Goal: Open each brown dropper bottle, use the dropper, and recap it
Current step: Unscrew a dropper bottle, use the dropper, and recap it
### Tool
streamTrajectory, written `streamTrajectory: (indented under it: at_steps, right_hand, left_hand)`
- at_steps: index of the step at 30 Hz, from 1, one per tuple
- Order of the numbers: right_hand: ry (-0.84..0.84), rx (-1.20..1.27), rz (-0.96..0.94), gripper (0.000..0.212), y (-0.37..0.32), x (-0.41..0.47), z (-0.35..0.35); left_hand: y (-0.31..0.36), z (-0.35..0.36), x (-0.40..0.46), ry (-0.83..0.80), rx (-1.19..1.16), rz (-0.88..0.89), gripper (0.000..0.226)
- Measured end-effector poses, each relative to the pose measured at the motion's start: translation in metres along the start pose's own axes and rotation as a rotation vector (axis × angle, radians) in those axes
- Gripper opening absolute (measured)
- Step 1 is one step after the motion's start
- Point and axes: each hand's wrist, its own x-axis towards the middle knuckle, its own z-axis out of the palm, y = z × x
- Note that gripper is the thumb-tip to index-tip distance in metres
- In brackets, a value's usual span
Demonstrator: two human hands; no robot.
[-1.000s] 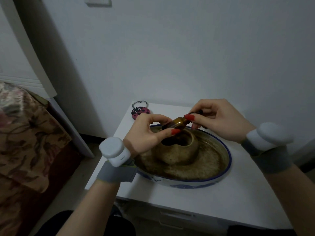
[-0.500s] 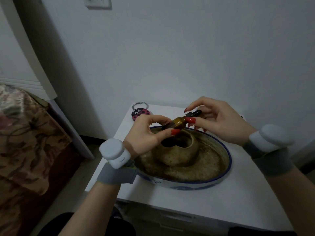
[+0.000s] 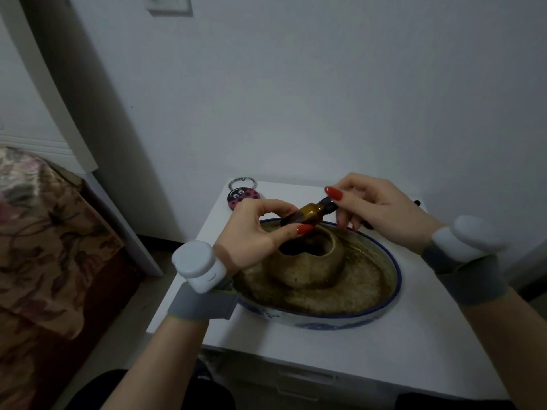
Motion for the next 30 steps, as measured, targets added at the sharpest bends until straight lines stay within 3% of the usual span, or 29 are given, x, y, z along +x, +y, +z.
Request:
streamTrajectory:
  at_steps: [3,6,9,14,18,23,30]
  right_hand:
    - [-0.016,0.042,-0.084,0.023,0.001,0.0,-0.003]
    - [0.026,0.0,-0.121,0.015,0.003,0.0,0.001]
    - [0.082,-0.031,-0.073,0.021,0.005,0.002,0.004]
    - [0.133,-0.096,-0.049,0.052,0.007,0.003,0.008]
    - [0.096,0.009,-0.063,0.043,0.005,0.002,0.007]
    - [0.092,-0.045,-0.157,0.018,0.004,0.001,0.005]
    - [0.154,-0.065,-0.103,0.015,0.006,0.002,0.009]
  left_hand:
    - [0.0,0.0,0.0,-0.002,0.003,-0.006,0.014]
    - [0.0,0.001,0.0,0.006,0.0,-0.007,0.013]
    - [0.001,0.001,-0.001,0.002,0.003,-0.006,0.012]
    - [0.002,0.002,0.0,0.005,0.007,0.002,0.012]
    - [0.002,0.001,0.0,0.007,0.008,0.003,0.015]
    - [0.003,0.001,-0.001,0.023,0.021,-0.017,0.015]
    - [0.007,0.006,-0.002,0.031,0.069,0.018,0.013]
